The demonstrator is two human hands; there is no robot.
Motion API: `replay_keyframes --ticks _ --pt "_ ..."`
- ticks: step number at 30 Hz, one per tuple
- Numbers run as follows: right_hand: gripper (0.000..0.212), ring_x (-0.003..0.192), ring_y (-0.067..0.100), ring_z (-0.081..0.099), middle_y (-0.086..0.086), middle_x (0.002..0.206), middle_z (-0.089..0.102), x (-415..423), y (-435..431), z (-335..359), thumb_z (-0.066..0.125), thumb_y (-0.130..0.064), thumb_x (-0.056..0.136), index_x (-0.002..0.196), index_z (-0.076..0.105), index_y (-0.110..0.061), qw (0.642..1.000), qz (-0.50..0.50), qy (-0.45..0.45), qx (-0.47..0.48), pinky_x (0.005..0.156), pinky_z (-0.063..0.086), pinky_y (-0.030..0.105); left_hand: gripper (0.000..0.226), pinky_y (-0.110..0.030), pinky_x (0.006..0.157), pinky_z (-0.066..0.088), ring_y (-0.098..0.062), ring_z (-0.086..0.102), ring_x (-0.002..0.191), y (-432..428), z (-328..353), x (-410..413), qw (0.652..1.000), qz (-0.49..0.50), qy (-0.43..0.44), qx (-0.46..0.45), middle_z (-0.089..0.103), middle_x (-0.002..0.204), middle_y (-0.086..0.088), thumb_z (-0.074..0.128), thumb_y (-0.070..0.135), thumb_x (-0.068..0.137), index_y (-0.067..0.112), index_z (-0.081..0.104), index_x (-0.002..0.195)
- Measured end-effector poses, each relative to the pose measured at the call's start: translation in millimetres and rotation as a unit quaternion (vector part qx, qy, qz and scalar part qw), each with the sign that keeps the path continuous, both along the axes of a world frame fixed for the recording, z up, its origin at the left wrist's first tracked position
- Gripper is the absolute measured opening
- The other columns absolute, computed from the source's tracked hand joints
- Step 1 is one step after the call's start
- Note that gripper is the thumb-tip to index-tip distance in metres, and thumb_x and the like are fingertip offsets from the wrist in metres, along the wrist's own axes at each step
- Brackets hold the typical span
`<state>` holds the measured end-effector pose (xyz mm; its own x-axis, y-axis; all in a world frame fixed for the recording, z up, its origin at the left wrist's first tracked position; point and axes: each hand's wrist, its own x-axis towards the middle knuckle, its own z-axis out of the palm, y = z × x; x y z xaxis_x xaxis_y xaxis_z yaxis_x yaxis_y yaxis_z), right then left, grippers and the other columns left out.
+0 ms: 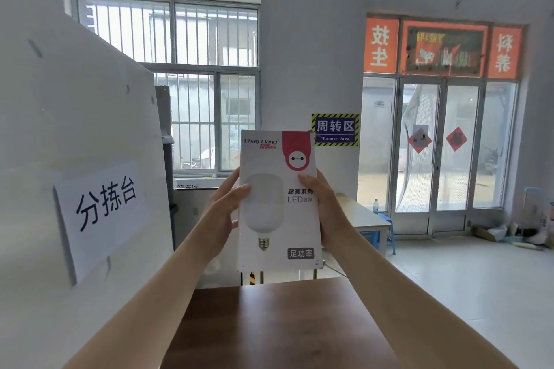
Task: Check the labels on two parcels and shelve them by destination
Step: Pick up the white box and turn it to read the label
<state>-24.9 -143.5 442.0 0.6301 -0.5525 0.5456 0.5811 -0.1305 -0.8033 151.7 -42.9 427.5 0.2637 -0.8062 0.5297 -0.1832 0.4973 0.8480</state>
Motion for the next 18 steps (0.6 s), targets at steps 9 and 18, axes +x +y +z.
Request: replay_keyframes --ticks 9,18 --pt "0.085 0.140 0.036 0.041 0.009 0.145 0.054 7 -9 -8 0.074 -0.066 0.070 0.142 0.046 -0.031 0.997 -0.023 -0.017 0.069 0.116 0.024 0.065 0.063 -0.071 0.100 0.038 -0.050 0.045 0.127 8 1 -1 0.996 -0.043 0.075 -0.010 0.050 0.139 -0.019 0.060 0.042 0.085 0.025 0.042 0.143" --pt "0.047 0.105 0.027 0.068 0.010 0.110 0.071 -5 -16 -22 0.085 -0.048 0.062 0.095 0.071 -0.018 0.997 0.043 -0.004 0.059 0.108 0.039 0.060 0.057 -0.042 0.068 0.060 -0.032 0.072 0.085 27 10 -26 0.980 -0.145 0.138 0.006 0.074 0.098 -0.013 0.081 0.052 0.052 0.024 0.075 0.102"
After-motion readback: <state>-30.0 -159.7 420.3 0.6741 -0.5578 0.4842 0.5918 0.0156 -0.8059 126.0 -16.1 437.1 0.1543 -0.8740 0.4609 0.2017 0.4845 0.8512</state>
